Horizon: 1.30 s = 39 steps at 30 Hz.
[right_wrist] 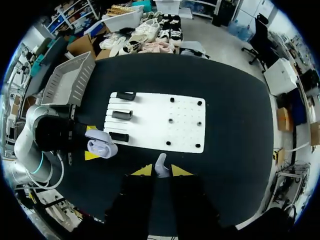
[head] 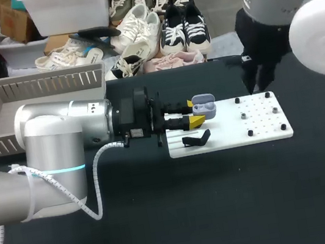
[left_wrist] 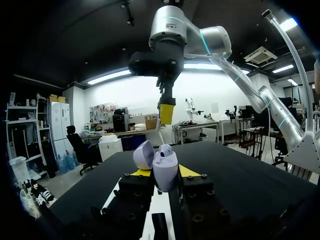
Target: Pick up each earbud case from the left stands, insert the matching earbuds, close the lid, and place the case in the box.
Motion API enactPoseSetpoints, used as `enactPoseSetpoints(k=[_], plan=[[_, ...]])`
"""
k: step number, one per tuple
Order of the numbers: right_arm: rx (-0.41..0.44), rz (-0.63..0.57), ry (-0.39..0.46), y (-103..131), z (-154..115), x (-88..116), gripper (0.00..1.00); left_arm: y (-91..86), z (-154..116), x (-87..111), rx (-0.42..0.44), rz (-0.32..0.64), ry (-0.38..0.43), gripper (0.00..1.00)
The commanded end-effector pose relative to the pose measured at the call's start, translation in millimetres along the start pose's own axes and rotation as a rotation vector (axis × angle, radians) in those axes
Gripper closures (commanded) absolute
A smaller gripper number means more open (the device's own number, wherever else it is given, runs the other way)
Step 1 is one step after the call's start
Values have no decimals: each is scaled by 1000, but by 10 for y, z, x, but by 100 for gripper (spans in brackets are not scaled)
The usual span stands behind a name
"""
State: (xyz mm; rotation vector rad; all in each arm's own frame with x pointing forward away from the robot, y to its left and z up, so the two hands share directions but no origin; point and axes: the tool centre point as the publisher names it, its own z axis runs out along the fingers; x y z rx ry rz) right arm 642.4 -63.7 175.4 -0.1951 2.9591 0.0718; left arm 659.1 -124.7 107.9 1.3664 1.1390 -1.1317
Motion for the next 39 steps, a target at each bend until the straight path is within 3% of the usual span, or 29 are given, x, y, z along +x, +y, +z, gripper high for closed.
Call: enactPoseSetpoints(k=[1, 9, 18, 21, 29, 39], plan=[[18, -47, 11, 225, -279, -2, 100, 2, 4, 7, -1, 1, -1, 100], [9, -202, 130, 667, -447, 32, 100, 2, 4, 7, -1, 1, -1, 100], [33, -260, 222, 981, -328, -23, 100, 2, 4, 7, -1, 1, -1, 100], [62, -251, 235, 1014, -257, -44, 100, 2, 4, 7, -1, 1, -1, 100], [11, -169, 244, 994, -257, -17, 100, 2, 4, 7, -1, 1, -1, 100], [11, -169, 244, 994, -257, -17, 100, 2, 4, 7, -1, 1, -1, 100]])
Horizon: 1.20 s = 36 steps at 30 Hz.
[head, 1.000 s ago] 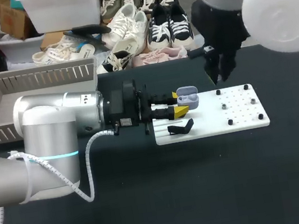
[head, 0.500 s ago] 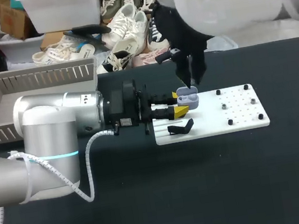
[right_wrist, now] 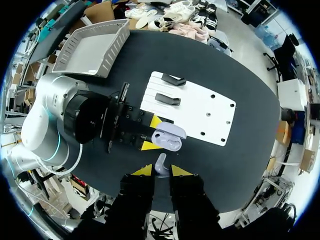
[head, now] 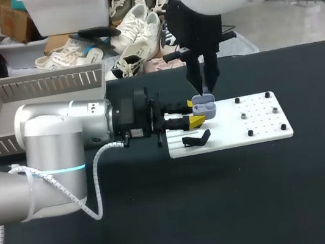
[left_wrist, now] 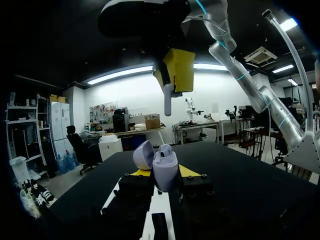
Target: Pick up each earbud case from the left stands, insert the matching earbuds, close the lid, and place the case in the box.
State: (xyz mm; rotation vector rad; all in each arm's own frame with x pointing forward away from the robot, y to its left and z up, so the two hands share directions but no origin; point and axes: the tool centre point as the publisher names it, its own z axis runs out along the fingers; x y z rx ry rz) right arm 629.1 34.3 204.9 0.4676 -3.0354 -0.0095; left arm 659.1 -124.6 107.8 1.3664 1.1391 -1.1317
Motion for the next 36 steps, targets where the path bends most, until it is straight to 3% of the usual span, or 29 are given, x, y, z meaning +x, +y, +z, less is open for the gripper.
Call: enactPoseSetpoints(k=[1, 19, 27, 36], plan=[[1, 2, -6, 0, 5, 29, 100, 2, 4, 7, -1, 1, -1, 100], [-23, 64, -12, 129, -69, 5, 100, 2, 4, 7, -1, 1, -1, 100], [-35, 43, 13, 249, 41, -10, 100, 2, 4, 7, -1, 1, -1, 100], [-53, 61, 31, 211, 110, -61, 100, 2, 4, 7, -1, 1, -1, 100]])
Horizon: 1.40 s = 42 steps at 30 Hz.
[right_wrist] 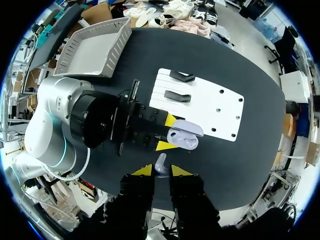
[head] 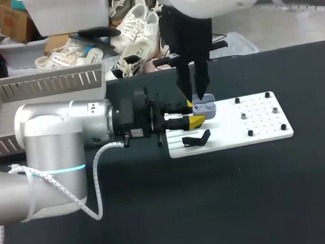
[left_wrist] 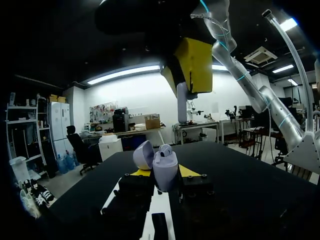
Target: Pick up each earbud case from the left stands, insert the matching earbuds, close the lid, and place the case in the box.
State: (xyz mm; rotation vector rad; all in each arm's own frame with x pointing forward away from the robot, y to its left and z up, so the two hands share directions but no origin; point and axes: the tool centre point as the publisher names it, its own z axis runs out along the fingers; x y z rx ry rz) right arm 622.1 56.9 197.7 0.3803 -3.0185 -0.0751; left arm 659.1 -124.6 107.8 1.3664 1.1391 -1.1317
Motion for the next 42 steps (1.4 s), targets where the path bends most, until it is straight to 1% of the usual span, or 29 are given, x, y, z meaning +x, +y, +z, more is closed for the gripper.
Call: enactPoseSetpoints(k=[1, 9, 23, 42], plan=[[-4, 10, 11, -32, 44, -66, 100, 2, 4, 7, -1, 1, -1, 100], [-13, 22, 19, -66, 116, -120, 100, 2, 4, 7, -1, 1, -1, 100], [-19, 10, 21, -67, 174, -129, 100, 2, 4, 7, -1, 1, -1, 100], [-20, 0, 13, -132, 260, -150, 100, 2, 4, 7, -1, 1, -1, 100]])
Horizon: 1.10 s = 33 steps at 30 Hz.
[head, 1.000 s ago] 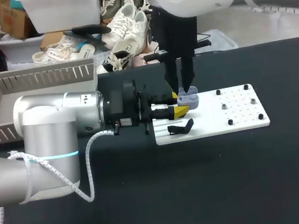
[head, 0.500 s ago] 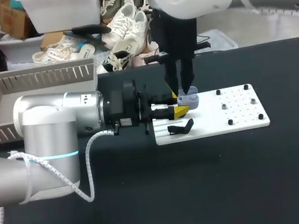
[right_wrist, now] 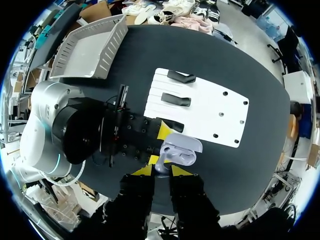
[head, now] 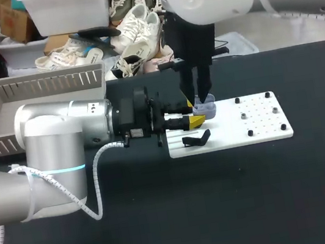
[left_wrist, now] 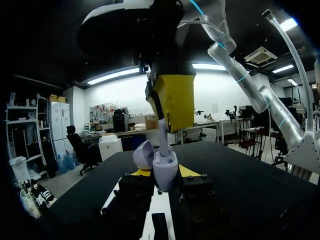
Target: Pick up each earbud case from the left stands, insert the matching earbuds, close the lid, and place the case in the box.
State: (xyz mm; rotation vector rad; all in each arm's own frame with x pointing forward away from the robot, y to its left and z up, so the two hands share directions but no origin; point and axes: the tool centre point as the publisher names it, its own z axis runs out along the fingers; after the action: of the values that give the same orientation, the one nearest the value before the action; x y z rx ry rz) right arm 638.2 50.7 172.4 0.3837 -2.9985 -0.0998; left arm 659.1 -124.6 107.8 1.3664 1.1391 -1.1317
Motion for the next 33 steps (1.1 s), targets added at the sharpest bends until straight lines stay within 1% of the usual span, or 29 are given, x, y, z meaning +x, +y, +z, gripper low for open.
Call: enactPoseSetpoints(k=[1, 33], plan=[[-1, 5, -3, -21, 29, 13, 100, 2, 4, 7, -1, 1, -1, 100], [-5, 6, -2, -48, 91, -49, 100, 2, 4, 7, -1, 1, -1, 100]])
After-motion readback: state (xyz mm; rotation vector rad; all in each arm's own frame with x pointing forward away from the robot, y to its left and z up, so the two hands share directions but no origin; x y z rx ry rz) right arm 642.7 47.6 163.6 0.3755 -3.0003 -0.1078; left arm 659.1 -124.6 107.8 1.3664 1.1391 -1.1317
